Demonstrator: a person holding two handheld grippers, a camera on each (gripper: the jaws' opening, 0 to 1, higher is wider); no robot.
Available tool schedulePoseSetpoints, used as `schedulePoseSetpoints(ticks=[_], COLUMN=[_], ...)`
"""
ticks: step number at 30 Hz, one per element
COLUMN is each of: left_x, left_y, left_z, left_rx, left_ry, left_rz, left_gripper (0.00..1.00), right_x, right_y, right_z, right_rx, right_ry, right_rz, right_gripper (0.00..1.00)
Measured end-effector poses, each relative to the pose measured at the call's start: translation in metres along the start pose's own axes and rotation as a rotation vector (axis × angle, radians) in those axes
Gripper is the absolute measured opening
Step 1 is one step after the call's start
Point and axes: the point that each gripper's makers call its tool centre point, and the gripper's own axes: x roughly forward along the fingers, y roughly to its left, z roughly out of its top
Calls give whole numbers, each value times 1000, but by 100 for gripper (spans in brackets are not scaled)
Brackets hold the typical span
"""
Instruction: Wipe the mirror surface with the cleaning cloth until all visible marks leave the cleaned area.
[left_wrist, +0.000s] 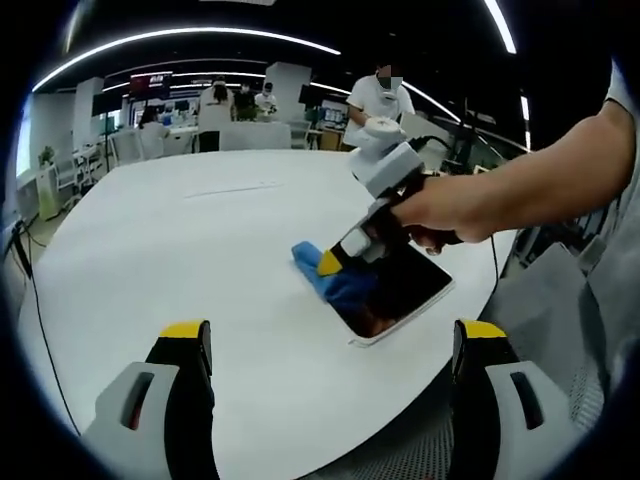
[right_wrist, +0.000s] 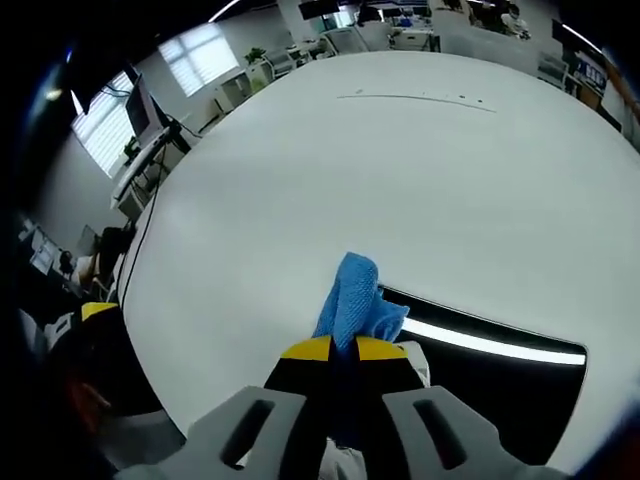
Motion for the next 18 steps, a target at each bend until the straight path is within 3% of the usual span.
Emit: schedulePoseSetpoints(ticks=[8, 18], left_x=[1, 4], left_y=[-2, -2], left_z=[9, 5], left_rx=[12, 15], left_ry=[-29, -28], left_rz=[12, 20], left_gripper=[99, 99], right_x=[-6, -9], right_y=[5, 9], right_z=[-9, -16], right_rx=[10, 33], right_ry=[8, 15], right_rz=[10, 16], right_gripper=[1, 1])
